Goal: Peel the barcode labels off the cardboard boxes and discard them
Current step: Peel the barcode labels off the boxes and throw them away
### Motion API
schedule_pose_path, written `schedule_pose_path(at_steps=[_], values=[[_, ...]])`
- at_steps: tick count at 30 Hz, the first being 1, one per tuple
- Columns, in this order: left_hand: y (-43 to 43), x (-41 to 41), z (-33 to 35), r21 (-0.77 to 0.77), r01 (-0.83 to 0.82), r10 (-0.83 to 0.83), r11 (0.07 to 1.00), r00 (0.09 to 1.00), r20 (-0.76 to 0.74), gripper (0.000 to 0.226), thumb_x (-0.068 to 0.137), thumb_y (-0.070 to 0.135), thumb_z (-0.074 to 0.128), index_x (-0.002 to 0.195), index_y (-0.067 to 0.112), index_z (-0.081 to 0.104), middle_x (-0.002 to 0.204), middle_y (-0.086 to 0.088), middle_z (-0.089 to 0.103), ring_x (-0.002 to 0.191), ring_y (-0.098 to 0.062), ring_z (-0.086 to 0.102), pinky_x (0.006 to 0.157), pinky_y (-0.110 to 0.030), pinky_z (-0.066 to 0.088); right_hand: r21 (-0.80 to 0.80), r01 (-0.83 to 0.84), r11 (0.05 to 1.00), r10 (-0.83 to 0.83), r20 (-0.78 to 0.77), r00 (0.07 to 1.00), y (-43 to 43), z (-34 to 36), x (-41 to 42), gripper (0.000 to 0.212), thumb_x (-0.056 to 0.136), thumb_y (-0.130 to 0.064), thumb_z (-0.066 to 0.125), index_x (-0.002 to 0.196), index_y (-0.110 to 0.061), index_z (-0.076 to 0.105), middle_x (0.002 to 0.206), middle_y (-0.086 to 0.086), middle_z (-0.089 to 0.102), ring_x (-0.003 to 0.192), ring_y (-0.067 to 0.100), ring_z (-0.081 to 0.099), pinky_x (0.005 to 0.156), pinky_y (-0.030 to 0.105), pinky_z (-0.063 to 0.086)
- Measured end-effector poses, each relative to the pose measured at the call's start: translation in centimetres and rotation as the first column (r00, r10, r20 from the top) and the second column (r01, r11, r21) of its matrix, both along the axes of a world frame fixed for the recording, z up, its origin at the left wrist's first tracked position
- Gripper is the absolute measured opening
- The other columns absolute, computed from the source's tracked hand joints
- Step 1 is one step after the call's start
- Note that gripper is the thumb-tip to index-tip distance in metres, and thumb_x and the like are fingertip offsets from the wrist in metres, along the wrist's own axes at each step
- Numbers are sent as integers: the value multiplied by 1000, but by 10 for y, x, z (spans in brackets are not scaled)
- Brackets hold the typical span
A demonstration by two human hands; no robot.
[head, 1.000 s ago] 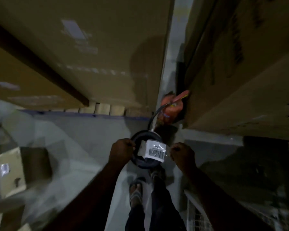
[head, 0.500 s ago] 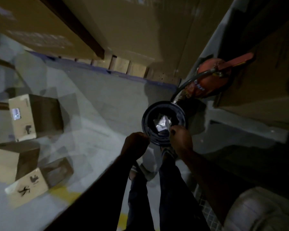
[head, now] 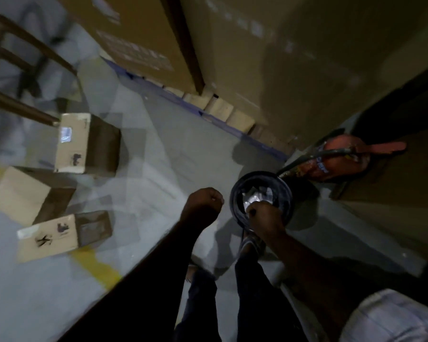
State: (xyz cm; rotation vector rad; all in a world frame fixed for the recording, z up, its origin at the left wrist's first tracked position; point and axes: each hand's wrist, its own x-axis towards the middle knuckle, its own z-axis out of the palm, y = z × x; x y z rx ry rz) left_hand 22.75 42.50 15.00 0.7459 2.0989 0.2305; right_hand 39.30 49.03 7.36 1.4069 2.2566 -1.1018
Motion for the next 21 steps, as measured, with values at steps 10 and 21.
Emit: schedule_pose_path(at_steps=[10, 21], values=[[-167, -107, 63, 30, -304, 305, 952, 943, -131, 21, 92, 28, 58, 101, 17, 73, 113, -5, 72, 109, -26, 63, 91, -30, 50, 5, -281, 960, 274, -225, 935, -109, 74, -149, 16, 87, -18, 64, 72, -14, 66, 79, 10, 69, 73, 28, 63, 69, 32, 48], [-427, -197, 114, 27, -672, 662, 740, 721, -205, 28, 95, 34, 56, 101, 12, 72, 114, -9, 70, 114, -29, 60, 93, -30, 46, -15, -633, 774, 613, -234, 755, -301, 155, -294, 31, 97, -36, 52, 77, -13, 60, 84, 14, 67, 82, 31, 62, 67, 31, 41]])
